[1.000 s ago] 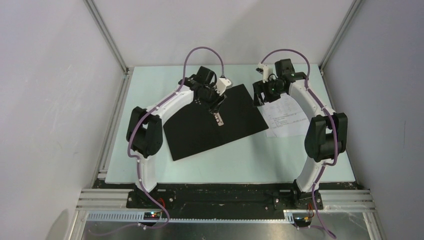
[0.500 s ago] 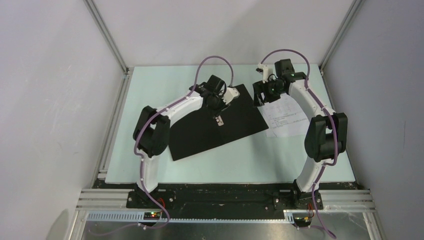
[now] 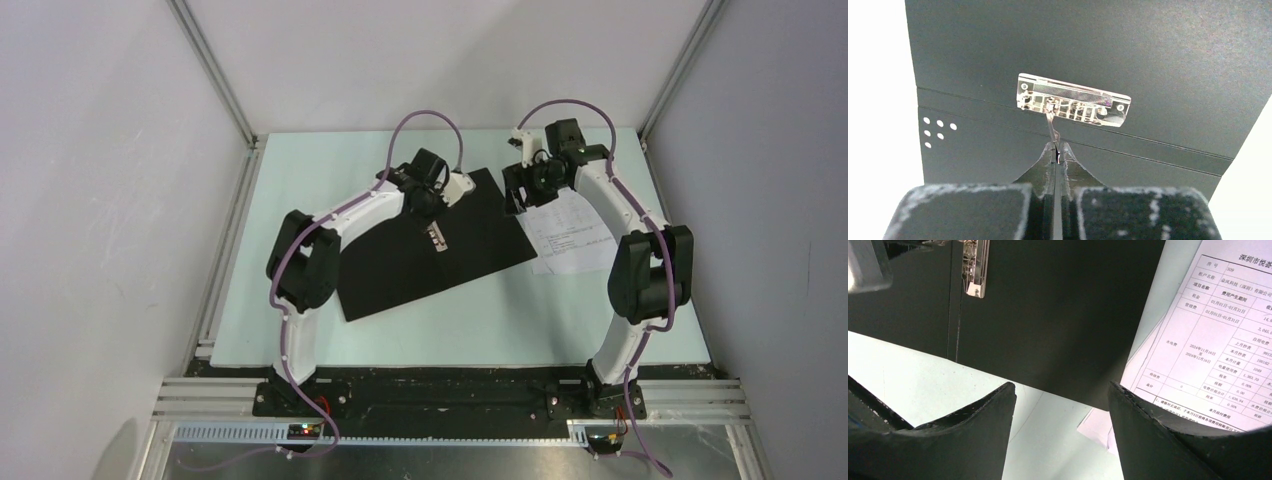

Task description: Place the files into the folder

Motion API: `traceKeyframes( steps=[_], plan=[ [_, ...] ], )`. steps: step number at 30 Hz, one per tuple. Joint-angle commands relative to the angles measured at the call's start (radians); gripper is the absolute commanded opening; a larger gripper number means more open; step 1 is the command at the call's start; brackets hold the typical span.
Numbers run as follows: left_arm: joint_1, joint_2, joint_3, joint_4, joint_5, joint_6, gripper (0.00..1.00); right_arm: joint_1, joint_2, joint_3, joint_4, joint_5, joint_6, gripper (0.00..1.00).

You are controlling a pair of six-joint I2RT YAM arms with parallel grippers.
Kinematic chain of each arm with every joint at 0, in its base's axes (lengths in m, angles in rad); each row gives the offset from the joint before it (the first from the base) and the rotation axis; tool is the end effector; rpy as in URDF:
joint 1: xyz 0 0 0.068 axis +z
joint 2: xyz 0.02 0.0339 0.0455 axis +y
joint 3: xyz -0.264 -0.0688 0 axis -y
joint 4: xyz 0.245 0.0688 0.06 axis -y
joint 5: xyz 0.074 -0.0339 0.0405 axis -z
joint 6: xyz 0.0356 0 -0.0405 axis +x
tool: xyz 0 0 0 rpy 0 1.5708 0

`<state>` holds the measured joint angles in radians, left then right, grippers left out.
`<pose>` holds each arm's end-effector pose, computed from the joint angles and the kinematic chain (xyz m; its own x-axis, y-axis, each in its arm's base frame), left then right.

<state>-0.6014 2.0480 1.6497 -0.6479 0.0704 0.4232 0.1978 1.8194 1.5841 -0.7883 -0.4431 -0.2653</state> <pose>0.3657 -0.2540 0.2135 -0.4070 0.7761 -0.4817 0.8342 0.5306 0.1502 0.3818 0.0921 0.2800 -0.7041 -0.3827 -0.5981 -0.6019 0.7685 0.2169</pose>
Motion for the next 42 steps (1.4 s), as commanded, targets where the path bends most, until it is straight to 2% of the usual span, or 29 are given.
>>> traceKeyframes(
  steps=[1,4,9,16,25,26,29,31,33,36,40,42],
  plan=[
    [0.049,-0.034,0.020,-0.011,0.133,0.008,0.00,0.016,-0.040,0.000,-0.007,0.014,-0.013,0.71],
    [0.074,-0.078,0.008,-0.076,0.237,0.065,0.00,0.029,-0.044,-0.013,-0.009,0.012,-0.013,0.71],
    [0.114,-0.157,-0.033,-0.193,0.342,0.261,0.00,0.068,-0.042,-0.024,-0.009,0.012,-0.016,0.71],
    [0.098,-0.133,-0.019,-0.301,0.351,0.404,0.00,0.094,-0.036,-0.029,-0.008,0.021,-0.022,0.71],
    [0.090,0.046,0.176,-0.320,0.306,0.419,0.01,0.079,0.008,-0.027,-0.014,-0.002,0.004,0.71],
    [0.091,0.070,0.187,-0.321,0.288,0.425,0.03,0.079,0.010,-0.029,-0.014,-0.009,0.008,0.71],
    [0.100,0.121,0.255,-0.321,0.238,0.424,0.34,0.076,0.019,-0.034,-0.010,-0.019,0.017,0.71],
    [0.114,0.151,0.297,-0.321,0.214,0.407,0.45,0.072,0.020,-0.038,-0.005,-0.025,0.024,0.71],
    [0.135,0.181,0.355,-0.320,0.210,0.363,0.51,0.068,0.021,-0.043,0.002,-0.027,0.032,0.71],
    [0.172,0.254,0.479,-0.319,0.220,0.263,0.55,0.060,0.023,-0.053,0.007,-0.030,0.041,0.71],
    [0.230,0.349,0.622,-0.320,0.233,0.024,0.58,0.052,0.025,-0.055,0.010,-0.030,0.047,0.71],
    [0.243,0.352,0.630,-0.321,0.284,-0.051,0.60,0.047,0.026,-0.053,0.010,-0.028,0.046,0.71]
  ],
)
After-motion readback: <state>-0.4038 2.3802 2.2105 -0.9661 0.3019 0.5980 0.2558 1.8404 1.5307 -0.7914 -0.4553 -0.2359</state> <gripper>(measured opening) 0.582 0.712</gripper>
